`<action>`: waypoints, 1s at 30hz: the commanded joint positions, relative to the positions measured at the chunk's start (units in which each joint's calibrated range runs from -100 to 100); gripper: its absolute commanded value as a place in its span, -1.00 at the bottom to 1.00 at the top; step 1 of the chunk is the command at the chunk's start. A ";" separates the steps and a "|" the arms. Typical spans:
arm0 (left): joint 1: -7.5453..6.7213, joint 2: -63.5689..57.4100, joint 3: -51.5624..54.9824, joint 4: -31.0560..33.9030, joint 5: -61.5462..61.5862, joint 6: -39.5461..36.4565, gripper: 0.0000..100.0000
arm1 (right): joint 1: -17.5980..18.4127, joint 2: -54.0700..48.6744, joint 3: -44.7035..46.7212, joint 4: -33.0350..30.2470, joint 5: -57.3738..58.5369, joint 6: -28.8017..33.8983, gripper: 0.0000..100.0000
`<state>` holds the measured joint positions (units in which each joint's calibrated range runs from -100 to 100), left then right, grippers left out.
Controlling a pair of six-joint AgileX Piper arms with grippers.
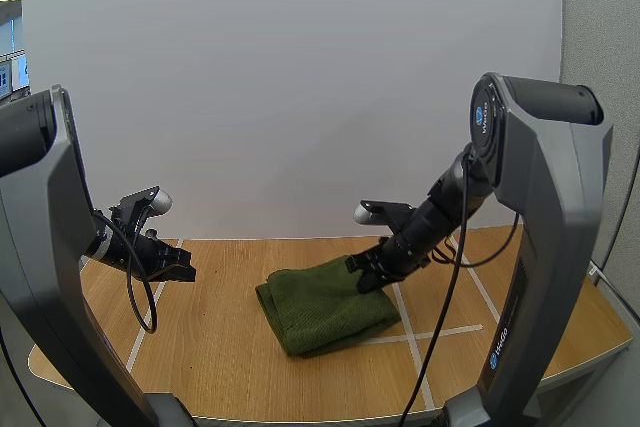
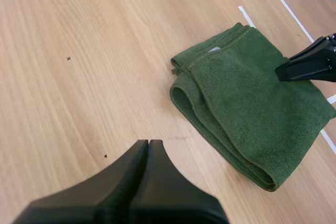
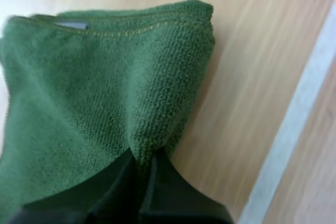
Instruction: Fold the towel
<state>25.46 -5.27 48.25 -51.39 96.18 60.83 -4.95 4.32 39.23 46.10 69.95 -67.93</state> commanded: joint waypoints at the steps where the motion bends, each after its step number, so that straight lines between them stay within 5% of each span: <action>1: 0.05 -0.52 -0.40 -0.85 3.82 1.53 -1.00 | -0.54 -5.97 10.08 1.94 -14.26 0.46 -1.00; 11: 0.05 -0.52 -0.40 -0.21 3.82 1.53 -1.00 | -4.33 -9.94 14.64 8.96 -14.90 0.46 -1.00; 23: 0.05 -0.52 -0.40 -0.10 3.82 1.22 -1.00 | -4.40 -9.94 14.64 12.57 -15.06 -2.56 -1.00; 25: 0.05 -0.52 -0.40 -0.10 3.82 1.33 -0.99 | -4.40 -9.94 14.64 11.77 -15.06 -2.56 -0.55; 26: 0.05 -0.52 -0.40 -0.23 3.82 1.64 -0.98 | -4.40 -10.04 14.64 11.23 -15.06 -2.56 0.00; 28: 0.05 -0.52 -0.40 -0.46 3.82 1.99 -0.94 | -4.40 -10.30 14.64 10.99 -15.25 -2.56 0.80; 30: 0.05 -0.52 -0.40 -0.90 3.82 1.99 -0.90 | -4.40 -11.15 14.18 9.89 -15.25 -2.56 1.00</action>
<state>25.46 -5.27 48.25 -51.42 98.20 62.08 -9.15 -4.84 53.62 57.96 55.37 -69.59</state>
